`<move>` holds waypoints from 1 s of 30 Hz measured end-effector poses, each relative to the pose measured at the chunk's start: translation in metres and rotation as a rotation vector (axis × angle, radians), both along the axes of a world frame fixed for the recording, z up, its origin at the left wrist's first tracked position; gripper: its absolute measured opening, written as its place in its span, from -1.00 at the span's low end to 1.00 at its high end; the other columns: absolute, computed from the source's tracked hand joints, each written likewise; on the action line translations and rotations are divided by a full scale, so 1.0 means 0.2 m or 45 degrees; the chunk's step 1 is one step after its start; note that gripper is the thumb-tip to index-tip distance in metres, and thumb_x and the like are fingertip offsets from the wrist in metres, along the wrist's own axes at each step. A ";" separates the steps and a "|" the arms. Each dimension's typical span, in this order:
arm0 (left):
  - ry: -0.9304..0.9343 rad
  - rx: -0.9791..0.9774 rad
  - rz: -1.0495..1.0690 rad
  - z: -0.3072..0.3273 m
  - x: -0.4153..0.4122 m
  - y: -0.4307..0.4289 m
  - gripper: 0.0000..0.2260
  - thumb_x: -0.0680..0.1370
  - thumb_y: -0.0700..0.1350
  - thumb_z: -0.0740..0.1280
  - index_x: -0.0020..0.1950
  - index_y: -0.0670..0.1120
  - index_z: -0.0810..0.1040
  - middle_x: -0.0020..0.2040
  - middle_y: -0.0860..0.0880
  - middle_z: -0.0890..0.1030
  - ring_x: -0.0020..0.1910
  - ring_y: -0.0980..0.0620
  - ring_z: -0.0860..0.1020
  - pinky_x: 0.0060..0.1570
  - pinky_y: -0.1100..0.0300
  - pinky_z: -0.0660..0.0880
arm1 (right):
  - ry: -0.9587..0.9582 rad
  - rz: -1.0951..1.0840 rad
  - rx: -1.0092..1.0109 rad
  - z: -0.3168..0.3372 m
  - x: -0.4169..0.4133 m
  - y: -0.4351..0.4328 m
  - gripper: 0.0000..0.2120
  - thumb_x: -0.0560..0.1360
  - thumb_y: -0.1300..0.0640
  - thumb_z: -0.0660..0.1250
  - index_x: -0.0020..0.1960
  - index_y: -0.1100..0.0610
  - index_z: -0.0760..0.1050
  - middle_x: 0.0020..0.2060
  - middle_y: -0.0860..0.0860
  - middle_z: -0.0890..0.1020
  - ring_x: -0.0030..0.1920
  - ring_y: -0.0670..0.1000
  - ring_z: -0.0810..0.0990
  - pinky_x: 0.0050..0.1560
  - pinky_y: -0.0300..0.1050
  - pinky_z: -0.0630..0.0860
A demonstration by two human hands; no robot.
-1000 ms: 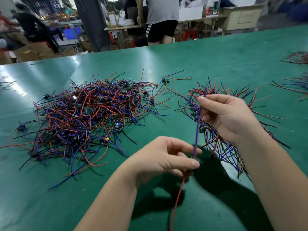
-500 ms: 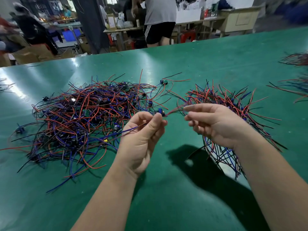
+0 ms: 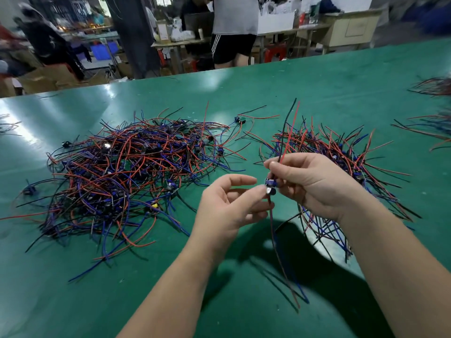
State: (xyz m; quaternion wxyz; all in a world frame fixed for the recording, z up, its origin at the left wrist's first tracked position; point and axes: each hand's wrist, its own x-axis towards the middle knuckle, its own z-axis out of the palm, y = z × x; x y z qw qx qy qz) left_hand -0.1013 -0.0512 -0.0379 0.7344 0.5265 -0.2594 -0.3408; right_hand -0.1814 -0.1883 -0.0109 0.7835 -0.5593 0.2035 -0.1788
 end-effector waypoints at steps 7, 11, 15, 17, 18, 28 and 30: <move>0.062 0.247 -0.154 0.00 -0.02 0.01 -0.85 0.36 -0.29 0.46 -0.12 -0.23 0.56 -0.29 -0.17 0.66 -0.37 -0.02 0.66 -0.36 0.21 0.59 | 0.087 -0.125 -0.249 -0.02 0.01 0.01 -0.93 0.34 0.23 0.44 -0.31 0.18 0.58 -0.50 0.00 0.58 -0.54 -0.15 0.47 -0.51 -0.37 0.40; -0.013 0.431 -0.599 0.00 0.00 0.07 -0.86 0.37 -0.30 0.50 -0.24 -0.08 0.63 -0.20 -0.19 0.68 -0.29 -0.02 0.67 -0.32 0.21 0.58 | 0.001 -0.370 -0.127 0.01 -0.01 -0.05 -0.87 0.24 0.17 0.46 -0.28 0.19 0.55 -0.50 0.00 0.59 -0.55 -0.15 0.46 -0.52 -0.36 0.40; -0.040 0.484 -0.733 0.00 0.03 0.09 -0.87 0.36 -0.26 0.51 -0.26 -0.03 0.66 -0.20 -0.16 0.68 -0.29 0.01 0.67 -0.31 0.22 0.57 | -0.115 -0.532 -0.009 0.00 -0.01 -0.06 -0.91 0.36 0.23 0.45 -0.29 0.16 0.55 -0.50 -0.01 0.57 -0.55 -0.15 0.47 -0.52 -0.37 0.40; -0.035 0.481 -0.658 0.01 0.05 0.09 -0.86 0.37 -0.27 0.51 -0.27 -0.05 0.66 -0.20 -0.16 0.69 -0.30 0.02 0.66 -0.31 0.22 0.58 | -0.261 -0.674 0.102 0.00 -0.01 -0.07 -0.93 0.49 0.27 0.35 -0.17 0.18 0.55 -0.39 0.03 0.58 -0.49 -0.13 0.53 -0.45 -0.36 0.44; -0.026 0.478 -0.578 0.01 0.06 0.09 -0.87 0.38 -0.28 0.50 -0.27 -0.07 0.65 -0.20 -0.16 0.69 -0.31 0.03 0.66 -0.32 0.23 0.58 | -0.317 -0.754 0.130 0.00 0.00 -0.08 -0.92 0.54 0.28 0.29 -0.10 0.17 0.53 -0.31 0.05 0.57 -0.46 -0.11 0.56 -0.40 -0.34 0.47; 0.138 0.272 -0.012 -0.02 0.10 0.03 -0.89 0.45 -0.15 0.39 -0.11 -0.19 0.59 -0.27 -0.07 0.69 -0.35 0.12 0.64 -0.39 0.30 0.55 | 0.103 0.029 -1.145 -0.05 0.00 0.08 -0.78 0.29 0.18 0.57 -0.13 0.00 0.61 -0.26 -0.14 0.64 -0.28 -0.09 0.60 -0.20 -0.21 0.54; 0.130 0.252 -0.020 -0.02 0.11 0.03 -0.85 0.55 -0.12 0.30 -0.06 -0.19 0.58 -0.25 -0.06 0.69 -0.31 0.09 0.66 -0.36 0.26 0.58 | 0.117 -0.026 -1.314 -0.07 0.01 0.10 -0.81 0.29 0.15 0.57 -0.15 0.00 0.61 -0.27 -0.10 0.64 -0.28 -0.11 0.60 -0.21 -0.24 0.53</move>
